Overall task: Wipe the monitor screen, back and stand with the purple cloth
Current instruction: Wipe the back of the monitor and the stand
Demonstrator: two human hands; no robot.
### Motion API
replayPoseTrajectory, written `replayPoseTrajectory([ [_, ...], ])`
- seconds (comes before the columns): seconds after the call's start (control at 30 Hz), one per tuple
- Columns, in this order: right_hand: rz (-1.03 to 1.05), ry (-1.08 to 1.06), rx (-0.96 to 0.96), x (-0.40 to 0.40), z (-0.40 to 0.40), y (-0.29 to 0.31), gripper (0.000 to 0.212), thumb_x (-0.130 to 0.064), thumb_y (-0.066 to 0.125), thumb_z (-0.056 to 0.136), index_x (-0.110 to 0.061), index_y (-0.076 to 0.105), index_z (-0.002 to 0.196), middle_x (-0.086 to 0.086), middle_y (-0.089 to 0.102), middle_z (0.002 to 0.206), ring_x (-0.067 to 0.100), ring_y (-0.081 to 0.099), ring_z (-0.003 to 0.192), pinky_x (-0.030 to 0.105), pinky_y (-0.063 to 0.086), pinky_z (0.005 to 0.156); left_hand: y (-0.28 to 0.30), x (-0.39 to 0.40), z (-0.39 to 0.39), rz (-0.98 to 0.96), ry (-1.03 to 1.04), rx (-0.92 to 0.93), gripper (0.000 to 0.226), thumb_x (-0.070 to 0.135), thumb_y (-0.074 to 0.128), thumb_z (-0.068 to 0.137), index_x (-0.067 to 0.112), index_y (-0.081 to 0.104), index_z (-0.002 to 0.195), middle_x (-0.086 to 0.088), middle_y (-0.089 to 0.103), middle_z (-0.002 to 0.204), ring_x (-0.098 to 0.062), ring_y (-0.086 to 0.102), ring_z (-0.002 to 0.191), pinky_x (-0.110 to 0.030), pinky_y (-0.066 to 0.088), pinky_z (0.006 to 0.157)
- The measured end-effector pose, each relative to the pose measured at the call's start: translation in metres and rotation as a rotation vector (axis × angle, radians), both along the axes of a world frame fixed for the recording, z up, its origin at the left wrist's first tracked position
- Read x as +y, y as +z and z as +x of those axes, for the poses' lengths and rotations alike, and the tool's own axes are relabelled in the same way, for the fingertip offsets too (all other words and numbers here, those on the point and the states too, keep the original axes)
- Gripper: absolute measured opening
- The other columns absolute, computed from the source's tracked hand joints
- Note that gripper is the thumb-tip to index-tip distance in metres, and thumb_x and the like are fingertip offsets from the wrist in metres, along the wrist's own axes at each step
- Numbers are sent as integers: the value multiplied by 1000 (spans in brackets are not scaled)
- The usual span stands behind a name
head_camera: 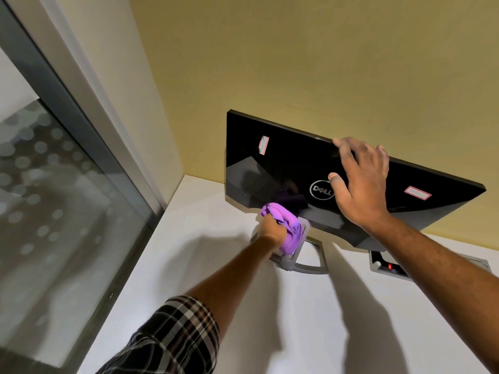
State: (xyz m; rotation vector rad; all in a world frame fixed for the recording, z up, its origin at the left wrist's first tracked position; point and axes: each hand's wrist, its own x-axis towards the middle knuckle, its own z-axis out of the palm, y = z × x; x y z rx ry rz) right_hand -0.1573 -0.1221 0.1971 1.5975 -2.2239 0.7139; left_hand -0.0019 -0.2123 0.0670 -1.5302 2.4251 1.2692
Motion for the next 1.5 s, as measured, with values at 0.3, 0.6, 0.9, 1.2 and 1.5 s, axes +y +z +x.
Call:
replayPoseTrajectory([
  [0.3, 8, -12, -42, 0, 7, 8, 64, -23, 56, 90, -16, 46, 152, 3, 47, 149, 28, 39, 140, 50, 4, 127, 4, -8, 73, 219, 261, 245, 36, 1, 51, 93, 6, 55, 129, -9, 66, 117, -28, 66, 106, -39, 57, 90],
  [0.6, 6, -19, -50, 10, 22, 8, 62, -19, 53, 94, -18, 44, 155, 2, 46, 151, 28, 40, 141, 47, 3, 127, 37, -34, 101, 165, 260, 375, 40, -9, 44, 92, 6, 58, 126, -5, 64, 106, -22, 62, 94, -37, 55, 86],
  [0.9, -34, -46, -35, 33, 61, 3, 61, -19, 56, 92, -16, 47, 152, 3, 47, 150, 28, 42, 139, 45, 4, 127, 31, -36, 120, 204, 123, 313, 38, -8, 44, 94, 4, 55, 129, -9, 64, 111, -22, 61, 96, -31, 51, 81],
  [1.2, -22, -86, -4, 67, 123, -13, 63, -18, 59, 88, -14, 50, 150, 5, 49, 150, 31, 44, 140, 52, 12, 126, 15, 1, 146, 479, 106, 317, 27, 14, 41, 108, 4, 57, 127, -12, 65, 117, -24, 63, 101, -24, 50, 75],
  [1.5, 14, -86, -25, 89, 151, -19, 66, -18, 58, 90, -14, 46, 154, 3, 46, 154, 26, 38, 146, 52, 8, 129, 9, 20, 166, 540, -98, 342, 22, 9, 48, 102, 10, 63, 118, -9, 70, 109, -24, 68, 98, -31, 56, 79],
])
